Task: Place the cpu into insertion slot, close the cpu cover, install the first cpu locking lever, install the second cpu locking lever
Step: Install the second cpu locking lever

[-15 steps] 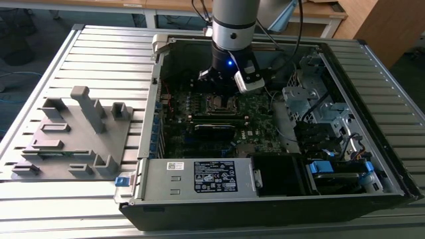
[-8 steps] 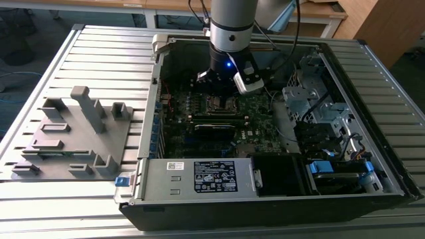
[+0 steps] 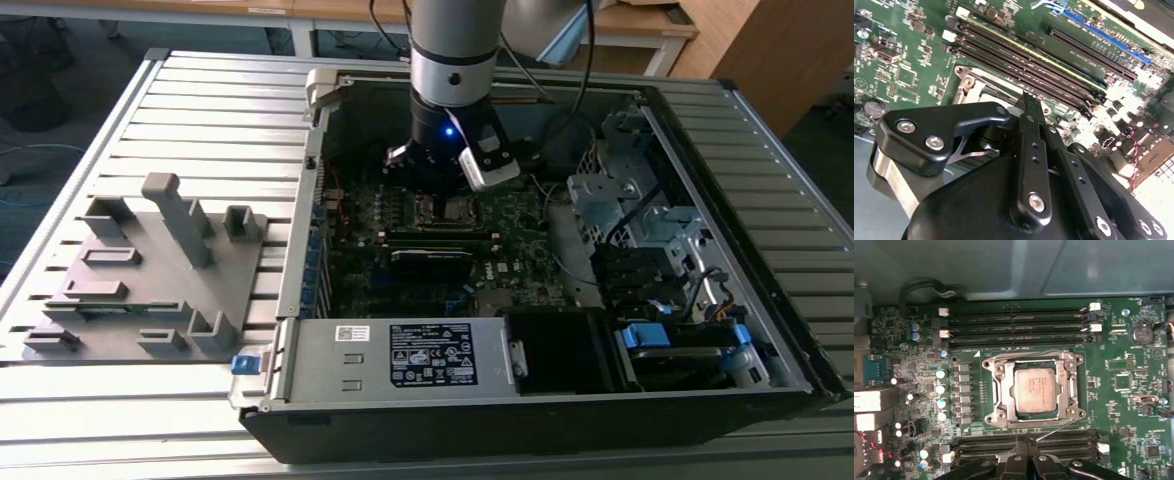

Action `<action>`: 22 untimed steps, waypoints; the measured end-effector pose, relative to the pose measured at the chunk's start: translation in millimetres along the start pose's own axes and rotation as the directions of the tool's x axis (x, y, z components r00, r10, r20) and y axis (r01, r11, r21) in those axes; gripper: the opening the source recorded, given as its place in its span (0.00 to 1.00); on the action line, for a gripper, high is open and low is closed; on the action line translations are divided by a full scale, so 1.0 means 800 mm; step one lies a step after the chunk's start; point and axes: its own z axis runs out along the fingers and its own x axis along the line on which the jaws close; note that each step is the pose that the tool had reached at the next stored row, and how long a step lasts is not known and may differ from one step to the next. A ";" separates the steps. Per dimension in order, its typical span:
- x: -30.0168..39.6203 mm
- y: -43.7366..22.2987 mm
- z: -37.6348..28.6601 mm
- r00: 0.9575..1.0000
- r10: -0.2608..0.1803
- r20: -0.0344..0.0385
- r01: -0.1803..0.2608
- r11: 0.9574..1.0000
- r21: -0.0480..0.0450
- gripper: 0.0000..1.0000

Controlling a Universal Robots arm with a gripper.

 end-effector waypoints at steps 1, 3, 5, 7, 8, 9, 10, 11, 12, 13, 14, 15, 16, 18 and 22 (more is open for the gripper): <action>0.0009 -0.0001 0.0009 1.000 -0.001 0.000 0.001 1.000 0.000 0.10; 0.0016 -0.0003 0.0032 1.000 -0.001 0.000 0.001 1.000 0.000 0.10; 0.0017 -0.0005 0.0055 1.000 -0.002 0.000 0.002 1.000 0.000 0.10; 0.0018 -0.0009 0.0072 1.000 -0.003 0.000 0.003 1.000 0.000 0.10; 0.0018 -0.0011 0.0079 1.000 -0.004 0.000 0.004 1.000 0.000 0.10; 0.0019 -0.0014 0.0084 1.000 -0.006 0.000 0.006 1.000 -0.001 0.10; 0.0020 -0.0018 0.0089 1.000 -0.008 0.000 0.008 1.000 -0.003 0.10; 0.0023 -0.0025 0.0093 1.000 -0.009 0.000 0.009 1.000 -0.004 0.10; 0.0026 -0.0033 0.0097 1.000 -0.009 -0.001 0.009 1.000 -0.005 0.10; 0.0031 -0.0041 0.0100 1.000 -0.010 -0.001 0.010 1.000 -0.007 0.10; 0.0033 -0.0052 0.0103 1.000 -0.011 0.000 0.011 1.000 -0.007 0.10; 0.0039 -0.0063 0.0106 1.000 -0.011 -0.001 0.011 1.000 -0.008 0.10; 0.0046 -0.0074 0.0108 1.000 -0.012 -0.001 0.012 1.000 -0.009 0.10; 0.0063 -0.0089 0.0115 1.000 -0.013 -0.001 0.013 1.000 -0.010 0.10; 0.0092 -0.0098 0.0141 1.000 -0.016 -0.001 0.016 1.000 -0.011 0.10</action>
